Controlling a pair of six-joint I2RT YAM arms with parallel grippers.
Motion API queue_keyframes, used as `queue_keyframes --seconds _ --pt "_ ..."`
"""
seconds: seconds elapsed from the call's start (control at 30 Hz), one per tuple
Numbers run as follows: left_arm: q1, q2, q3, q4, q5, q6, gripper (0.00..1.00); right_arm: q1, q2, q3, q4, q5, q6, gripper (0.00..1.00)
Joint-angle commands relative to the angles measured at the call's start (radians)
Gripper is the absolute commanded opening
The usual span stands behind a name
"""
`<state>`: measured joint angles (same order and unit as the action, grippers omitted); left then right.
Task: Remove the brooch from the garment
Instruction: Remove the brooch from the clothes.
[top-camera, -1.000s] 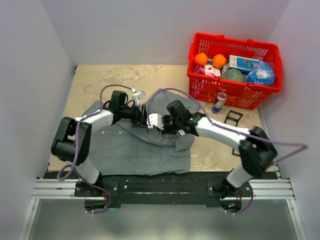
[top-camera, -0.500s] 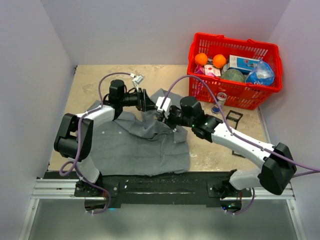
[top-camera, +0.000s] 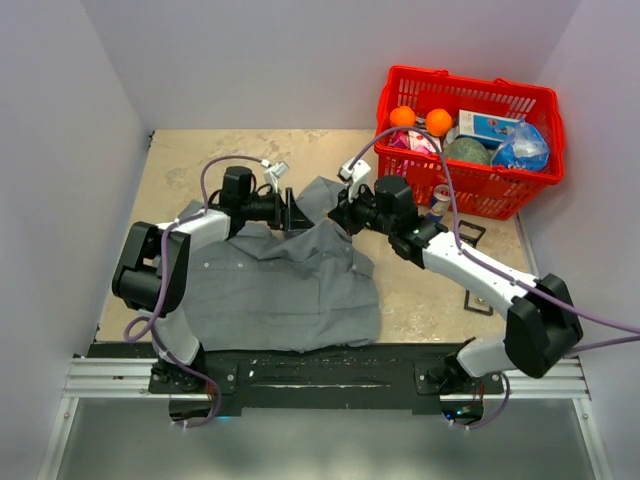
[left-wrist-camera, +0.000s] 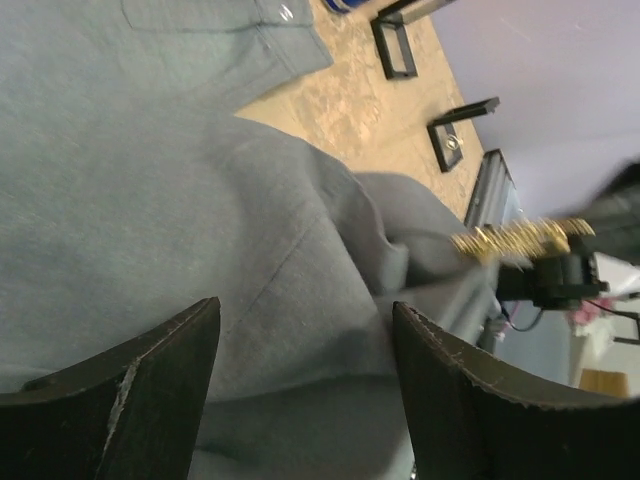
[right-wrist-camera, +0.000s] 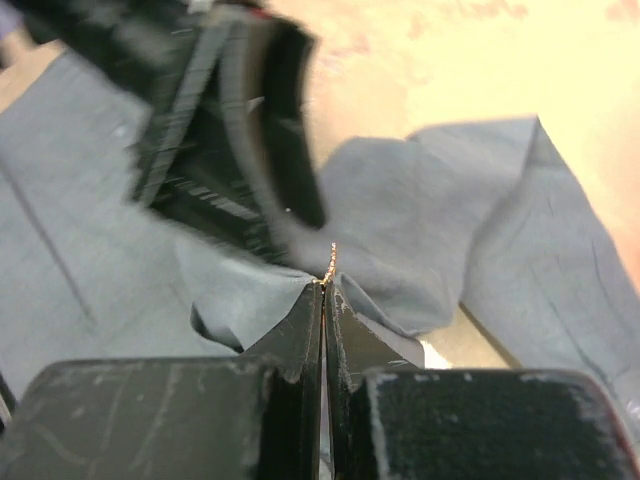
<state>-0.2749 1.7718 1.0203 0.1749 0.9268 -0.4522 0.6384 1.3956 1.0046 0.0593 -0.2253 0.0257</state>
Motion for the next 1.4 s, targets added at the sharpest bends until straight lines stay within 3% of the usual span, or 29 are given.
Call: queue_keyframes --seconds 0.0,0.27,0.47,0.6,0.7,0.83,1.03,1.13,1.17,1.27,1.37 --pt "-0.004 0.054 -0.038 0.116 0.147 -0.104 0.72 -0.046 0.051 0.017 0.122 -0.023 0.180 0.00" --pt "-0.090 0.097 -0.009 0.236 0.178 -0.213 0.72 -0.057 0.149 0.051 0.220 -0.042 0.302 0.00" --pt "-0.092 0.110 0.009 0.324 0.247 -0.258 0.69 -0.077 0.197 0.072 0.237 -0.110 0.344 0.00" --pt "-0.078 0.092 -0.002 0.289 0.273 -0.241 0.67 -0.117 0.230 0.088 0.232 -0.175 0.349 0.00" --pt "-0.049 0.066 0.007 0.164 0.276 -0.140 0.70 -0.150 0.253 0.106 0.217 -0.233 0.365 0.00" --pt "-0.001 0.028 0.052 -0.064 0.256 0.142 0.76 -0.177 0.278 0.129 0.211 -0.321 0.387 0.00" --pt "0.020 0.043 0.083 -0.126 0.195 0.329 0.79 -0.184 0.293 0.158 0.163 -0.364 0.341 0.00" --pt "0.014 0.080 0.109 -0.109 0.202 0.323 0.79 -0.192 0.292 0.184 0.084 -0.378 0.266 0.10" --pt "0.006 0.087 0.127 -0.103 0.196 0.319 0.79 -0.195 0.293 0.192 0.065 -0.381 0.257 0.22" --pt "-0.001 0.120 0.159 -0.052 0.201 0.271 0.79 -0.210 0.293 0.210 -0.016 -0.402 0.218 0.31" --pt "-0.004 0.152 0.191 -0.049 0.208 0.245 0.79 -0.224 0.298 0.229 -0.117 -0.419 0.152 0.33"
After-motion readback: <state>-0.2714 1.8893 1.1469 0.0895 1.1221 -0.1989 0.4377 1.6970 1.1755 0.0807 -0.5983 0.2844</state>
